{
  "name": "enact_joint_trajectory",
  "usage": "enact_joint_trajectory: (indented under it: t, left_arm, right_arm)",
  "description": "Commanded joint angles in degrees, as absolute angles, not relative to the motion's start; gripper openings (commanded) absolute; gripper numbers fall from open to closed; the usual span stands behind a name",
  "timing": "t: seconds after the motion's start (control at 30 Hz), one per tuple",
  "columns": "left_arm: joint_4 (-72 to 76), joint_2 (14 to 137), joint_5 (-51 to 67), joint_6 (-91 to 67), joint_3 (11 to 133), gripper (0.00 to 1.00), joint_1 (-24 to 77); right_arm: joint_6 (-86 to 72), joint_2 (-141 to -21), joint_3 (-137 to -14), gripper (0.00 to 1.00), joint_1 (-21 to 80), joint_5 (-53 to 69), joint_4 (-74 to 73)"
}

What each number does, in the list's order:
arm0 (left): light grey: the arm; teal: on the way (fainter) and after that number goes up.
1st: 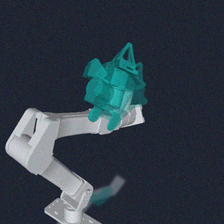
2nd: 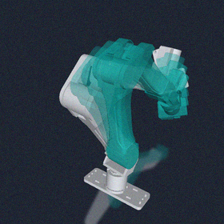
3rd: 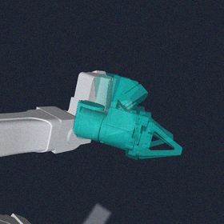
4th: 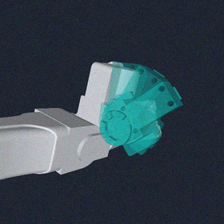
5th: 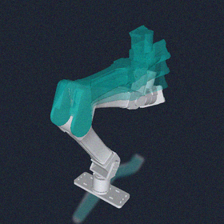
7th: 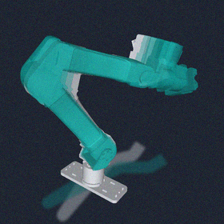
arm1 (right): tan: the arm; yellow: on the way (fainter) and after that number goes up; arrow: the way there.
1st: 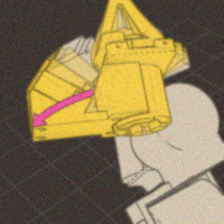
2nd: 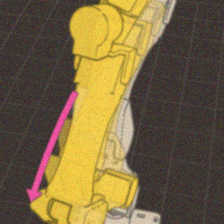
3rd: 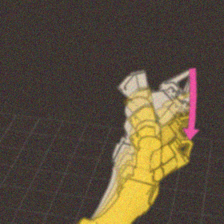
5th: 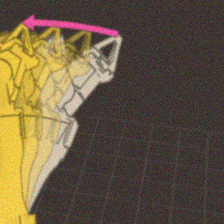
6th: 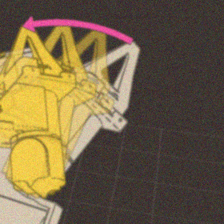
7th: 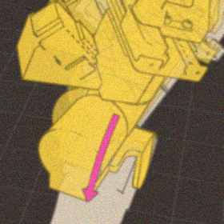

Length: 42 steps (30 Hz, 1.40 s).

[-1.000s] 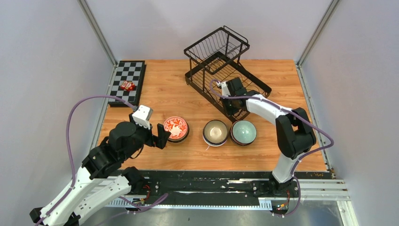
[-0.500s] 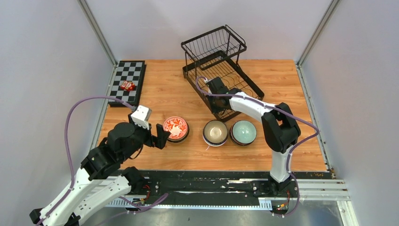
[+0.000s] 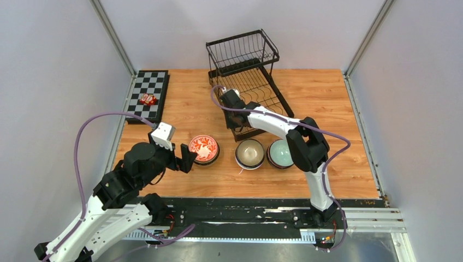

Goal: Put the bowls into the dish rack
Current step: Adjust the dish rack at the center of the board.

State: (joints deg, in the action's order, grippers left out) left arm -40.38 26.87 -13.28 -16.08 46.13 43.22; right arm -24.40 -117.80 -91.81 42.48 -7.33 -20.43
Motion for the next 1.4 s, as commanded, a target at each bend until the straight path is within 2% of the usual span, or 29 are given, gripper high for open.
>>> enact_joint_trajectory:
  t: [0.0, 0.1, 0.3, 0.43, 0.73, 0.97, 1.37]
  left_arm:
    - [-39.68, 26.33, -13.99, -16.28, 45.53, 1.00, 43.53]
    - [-39.64, 26.53, -14.14, -16.36, 45.52, 1.00, 43.51]
    - [-39.93, 27.20, -14.65, -16.53, 45.61, 1.00, 43.51]
    - [-40.09, 27.48, -15.16, -16.69, 45.62, 1.00, 43.51]
    - [-40.24, 28.28, -15.29, -16.65, 45.75, 1.00, 43.51]
    - [-40.10, 28.65, -14.79, -16.60, 45.79, 1.00, 43.51]
    - [-39.82, 28.14, -14.07, -16.33, 45.62, 1.00, 43.51]
  right_arm:
    - [-29.59, -120.86, -97.79, 0.03, 43.74, -11.67, -14.74]
    - [-29.15, -121.29, -98.96, 0.04, 44.57, -12.86, -14.46]
    - [-26.78, -118.70, -99.48, 0.28, 46.15, -15.92, -15.11]
    - [-24.02, -114.14, -97.35, 0.39, 46.64, -18.53, -15.38]
    - [-15.87, -98.45, -85.09, 0.47, 44.62, -21.89, -16.07]
    - [-12.30, -89.96, -78.22, 0.50, 35.01, -16.07, -18.66]
    - [-7.46, -94.56, -78.93, 0.58, 16.98, -5.08, -22.29]
